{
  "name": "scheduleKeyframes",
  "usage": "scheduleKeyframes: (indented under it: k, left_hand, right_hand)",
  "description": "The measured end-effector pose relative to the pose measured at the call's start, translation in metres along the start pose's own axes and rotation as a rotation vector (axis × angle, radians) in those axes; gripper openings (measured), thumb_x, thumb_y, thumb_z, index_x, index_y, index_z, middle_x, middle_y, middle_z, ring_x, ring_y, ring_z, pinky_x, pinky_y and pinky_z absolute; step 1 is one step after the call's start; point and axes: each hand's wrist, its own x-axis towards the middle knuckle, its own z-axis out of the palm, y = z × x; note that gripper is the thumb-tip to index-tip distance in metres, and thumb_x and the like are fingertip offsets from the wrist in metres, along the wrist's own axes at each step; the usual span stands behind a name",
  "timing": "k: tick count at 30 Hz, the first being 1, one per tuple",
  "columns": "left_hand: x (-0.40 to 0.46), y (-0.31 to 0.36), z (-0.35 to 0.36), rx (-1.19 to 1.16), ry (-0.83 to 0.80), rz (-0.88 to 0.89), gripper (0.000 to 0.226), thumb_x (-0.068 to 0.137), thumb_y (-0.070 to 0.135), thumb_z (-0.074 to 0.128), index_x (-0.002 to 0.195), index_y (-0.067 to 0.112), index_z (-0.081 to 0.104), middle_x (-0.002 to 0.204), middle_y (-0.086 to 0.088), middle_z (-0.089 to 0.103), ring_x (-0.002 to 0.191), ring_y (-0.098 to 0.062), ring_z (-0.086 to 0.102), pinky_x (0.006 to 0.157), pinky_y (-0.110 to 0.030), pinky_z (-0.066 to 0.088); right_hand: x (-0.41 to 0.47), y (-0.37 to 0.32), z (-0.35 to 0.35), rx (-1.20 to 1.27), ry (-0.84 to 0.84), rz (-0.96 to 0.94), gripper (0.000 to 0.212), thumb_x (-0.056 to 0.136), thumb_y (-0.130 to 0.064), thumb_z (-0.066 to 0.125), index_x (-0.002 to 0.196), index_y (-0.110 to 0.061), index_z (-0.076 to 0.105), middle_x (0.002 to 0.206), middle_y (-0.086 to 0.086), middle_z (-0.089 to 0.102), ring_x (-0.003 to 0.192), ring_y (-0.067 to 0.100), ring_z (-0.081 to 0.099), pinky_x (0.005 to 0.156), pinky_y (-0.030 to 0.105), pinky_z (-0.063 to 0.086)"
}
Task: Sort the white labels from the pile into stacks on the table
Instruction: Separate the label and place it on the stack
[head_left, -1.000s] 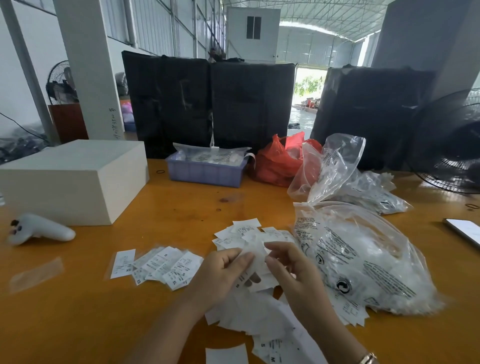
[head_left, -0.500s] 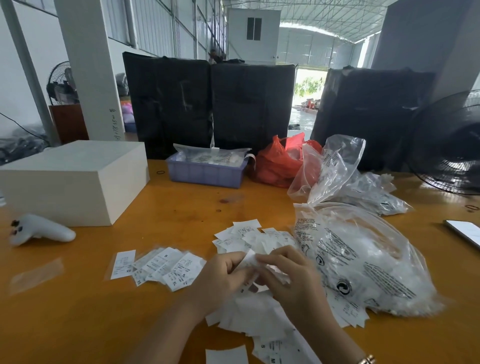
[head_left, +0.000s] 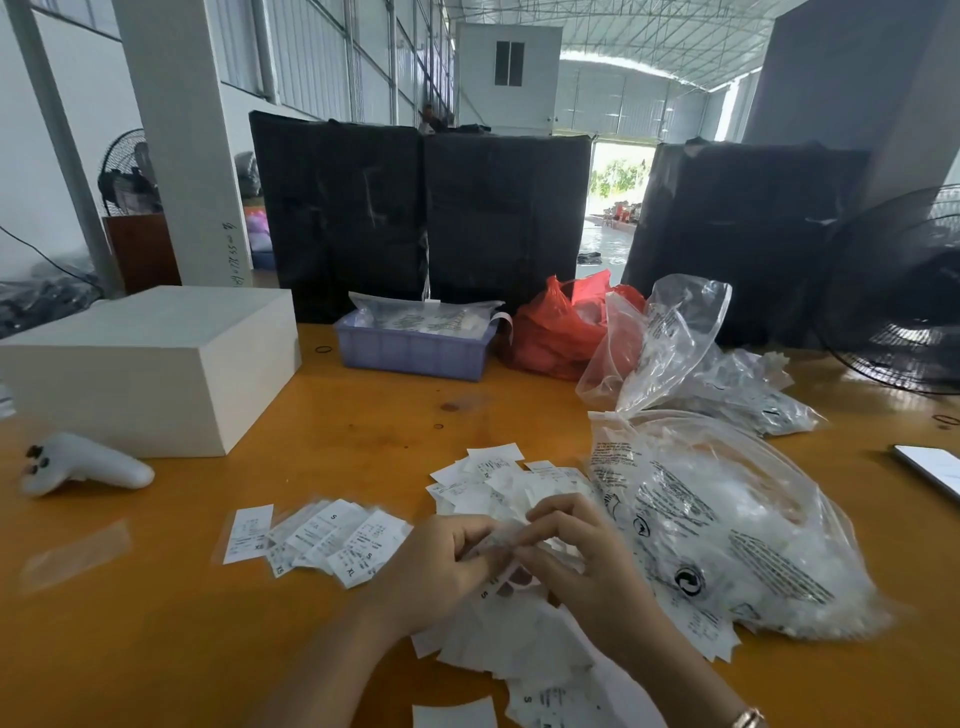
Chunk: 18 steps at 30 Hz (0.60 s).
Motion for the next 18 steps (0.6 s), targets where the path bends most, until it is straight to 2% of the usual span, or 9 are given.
scheduleKeyframes:
  k: [2, 4, 6, 7, 9, 11, 14, 16, 18]
  left_hand:
    - [-0.001, 0.001, -0.001, 0.013, -0.007, 0.006, 0.016, 0.094, 0.025, 0.06, 0.084, 0.02, 0.072, 0.08, -0.007, 0.072, 0.071, -0.024, 0.064, 0.07, -0.035, 0.051]
    - [-0.001, 0.0, -0.004, 0.037, -0.021, -0.01, 0.018, 0.093, 0.029, 0.06, 0.082, 0.018, 0.071, 0.078, -0.017, 0.067, 0.067, -0.02, 0.054, 0.066, -0.033, 0.042]
    - [-0.001, 0.0, -0.007, 0.047, -0.057, -0.029, 0.018, 0.093, 0.03, 0.06, 0.083, 0.019, 0.071, 0.077, -0.012, 0.068, 0.07, -0.013, 0.056, 0.067, -0.025, 0.041]
    - [-0.002, 0.001, -0.009, 0.049, -0.079, -0.029, 0.016, 0.093, 0.028, 0.061, 0.083, 0.022, 0.071, 0.073, -0.001, 0.069, 0.069, -0.006, 0.058, 0.067, -0.018, 0.042]
    - [-0.002, 0.002, -0.009, 0.021, -0.108, -0.025, 0.012, 0.092, 0.024, 0.062, 0.084, 0.023, 0.072, 0.073, 0.008, 0.07, 0.067, 0.0, 0.06, 0.065, -0.012, 0.043]
    - [-0.002, 0.001, -0.01, -0.03, -0.113, -0.03, 0.008, 0.091, 0.024, 0.064, 0.093, 0.022, 0.072, 0.079, 0.006, 0.073, 0.074, -0.004, 0.066, 0.069, -0.012, 0.046]
    - [-0.002, -0.001, -0.011, -0.075, -0.159, -0.039, 0.015, 0.09, 0.024, 0.065, 0.104, 0.02, 0.07, 0.092, -0.001, 0.075, 0.087, -0.014, 0.07, 0.078, -0.021, 0.051]
    - [-0.001, -0.002, -0.011, -0.086, -0.178, -0.047, 0.018, 0.09, 0.025, 0.066, 0.107, 0.021, 0.068, 0.096, -0.003, 0.074, 0.09, -0.018, 0.07, 0.081, -0.026, 0.052]
    - [-0.001, -0.003, -0.012, -0.076, -0.181, -0.046, 0.017, 0.089, 0.029, 0.067, 0.105, 0.025, 0.069, 0.096, -0.002, 0.075, 0.09, -0.017, 0.07, 0.081, -0.026, 0.052]
  right_hand:
    - [-0.001, 0.002, -0.003, -0.093, -0.04, -0.014, 0.008, 0.081, -0.035, 0.068, 0.074, -0.038, 0.065, 0.098, -0.023, 0.051, 0.104, 0.001, 0.051, 0.098, 0.039, 0.036]
    - [-0.002, 0.004, -0.005, -0.229, -0.07, -0.049, 0.009, 0.078, -0.045, 0.068, 0.074, -0.043, 0.06, 0.102, -0.026, 0.048, 0.11, -0.007, 0.044, 0.103, 0.026, 0.021]
    - [-0.002, 0.002, -0.005, -0.329, -0.082, -0.09, 0.019, 0.078, -0.044, 0.07, 0.071, -0.049, 0.054, 0.102, -0.026, 0.047, 0.111, -0.012, 0.038, 0.098, 0.013, 0.01]
    - [-0.002, 0.001, -0.004, -0.361, -0.083, -0.109, 0.022, 0.079, -0.042, 0.071, 0.071, -0.049, 0.051, 0.101, -0.026, 0.046, 0.111, -0.012, 0.038, 0.096, 0.01, 0.008]
    - [-0.002, 0.0, -0.001, -0.378, -0.09, -0.118, 0.021, 0.082, -0.041, 0.068, 0.072, -0.045, 0.049, 0.097, -0.025, 0.046, 0.108, -0.008, 0.039, 0.095, 0.01, 0.009]
    - [-0.003, 0.002, 0.0, -0.377, -0.095, -0.114, 0.023, 0.086, -0.043, 0.062, 0.071, -0.042, 0.045, 0.096, -0.023, 0.044, 0.104, -0.005, 0.041, 0.095, 0.011, 0.011]
    - [-0.004, 0.005, -0.001, -0.424, -0.056, -0.147, 0.028, 0.087, -0.054, 0.049, 0.063, -0.044, 0.04, 0.085, -0.023, 0.043, 0.098, -0.006, 0.04, 0.095, 0.016, 0.014]
    - [-0.003, 0.005, -0.002, -0.425, -0.037, -0.156, 0.026, 0.081, -0.061, 0.041, 0.061, -0.044, 0.042, 0.085, -0.025, 0.044, 0.099, -0.008, 0.038, 0.095, 0.016, 0.013]
    - [-0.002, 0.004, -0.003, -0.38, -0.058, -0.153, 0.022, 0.077, -0.064, 0.043, 0.066, -0.045, 0.05, 0.092, -0.025, 0.046, 0.105, -0.006, 0.04, 0.096, 0.016, 0.012]
